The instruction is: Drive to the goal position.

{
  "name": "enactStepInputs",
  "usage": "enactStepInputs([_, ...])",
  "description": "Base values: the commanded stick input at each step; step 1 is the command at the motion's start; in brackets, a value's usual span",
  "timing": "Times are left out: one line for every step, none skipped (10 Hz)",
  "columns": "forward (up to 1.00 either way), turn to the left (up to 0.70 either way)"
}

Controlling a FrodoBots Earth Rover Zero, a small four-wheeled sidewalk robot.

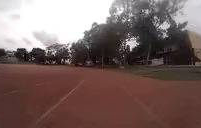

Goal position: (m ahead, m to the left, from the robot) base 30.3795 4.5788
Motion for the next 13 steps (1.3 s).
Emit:
enactStepInputs([0.5, 0.0])
enactStepInputs([0.5, 0.0])
enactStepInputs([0.5, 0.0])
enactStepInputs([0.5, 0.0])
enactStepInputs([0.5, 0.0])
enactStepInputs([0.5, 0.0])
enactStepInputs([0.5, 0.0])
enactStepInputs([0.5, 0.0])
enactStepInputs([0.5, 0.0])
enactStepInputs([0.5, 0.0])
enactStepInputs([0.5, 0.0])
enactStepInputs([0.5, 0.0])
enactStepInputs([0.5, 0.0])
